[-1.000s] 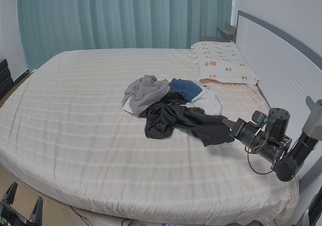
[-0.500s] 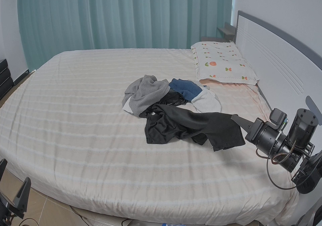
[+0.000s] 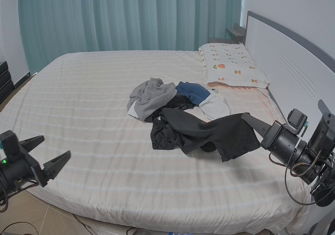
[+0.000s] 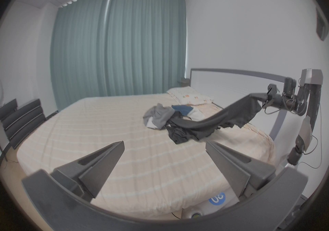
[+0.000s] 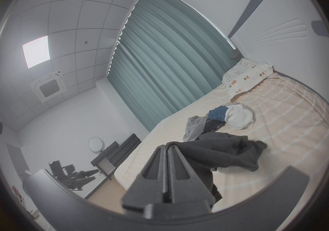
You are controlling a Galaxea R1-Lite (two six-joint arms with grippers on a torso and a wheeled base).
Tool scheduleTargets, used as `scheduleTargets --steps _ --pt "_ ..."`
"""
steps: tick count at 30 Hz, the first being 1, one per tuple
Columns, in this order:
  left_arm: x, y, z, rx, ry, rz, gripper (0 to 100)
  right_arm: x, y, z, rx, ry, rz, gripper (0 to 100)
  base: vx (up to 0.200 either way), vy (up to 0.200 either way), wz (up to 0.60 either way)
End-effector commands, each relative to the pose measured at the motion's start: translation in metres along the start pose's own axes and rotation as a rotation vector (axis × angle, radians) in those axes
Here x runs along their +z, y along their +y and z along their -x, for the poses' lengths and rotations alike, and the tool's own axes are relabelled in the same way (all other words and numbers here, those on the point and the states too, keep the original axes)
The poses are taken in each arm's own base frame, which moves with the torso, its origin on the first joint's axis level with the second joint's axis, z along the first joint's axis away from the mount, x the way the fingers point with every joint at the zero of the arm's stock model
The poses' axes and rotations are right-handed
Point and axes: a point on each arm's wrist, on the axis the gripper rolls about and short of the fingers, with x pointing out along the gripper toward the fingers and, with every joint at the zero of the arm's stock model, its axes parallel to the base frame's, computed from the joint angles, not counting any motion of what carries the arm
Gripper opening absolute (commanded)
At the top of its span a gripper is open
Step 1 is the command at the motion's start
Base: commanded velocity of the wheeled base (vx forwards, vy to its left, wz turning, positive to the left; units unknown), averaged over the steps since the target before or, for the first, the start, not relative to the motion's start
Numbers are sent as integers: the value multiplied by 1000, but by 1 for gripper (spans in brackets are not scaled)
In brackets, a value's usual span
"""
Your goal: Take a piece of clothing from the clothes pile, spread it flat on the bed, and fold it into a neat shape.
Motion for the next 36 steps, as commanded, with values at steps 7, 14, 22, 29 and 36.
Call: scheduleTargets --steps 7,14,22,29,36 --pt "-24 -61 -142 -209 165 -84 100 10 30 -4 111 -7 22 0 0 0 0" --pt "-43 -75 -192 -180 74 -75 100 8 25 -16 90 -7 22 0 0 0 0" --pt "-63 -90 -239 -169 112 -41 100 10 24 -22 82 -25 21 0 0 0 0" --pt "-71 -98 -276 -158 94 -7 100 19 29 -16 95 -64 19 0 0 0 0" --pt "-76 -103 -292 -164 86 1 100 22 30 -15 98 -72 21 0 0 0 0"
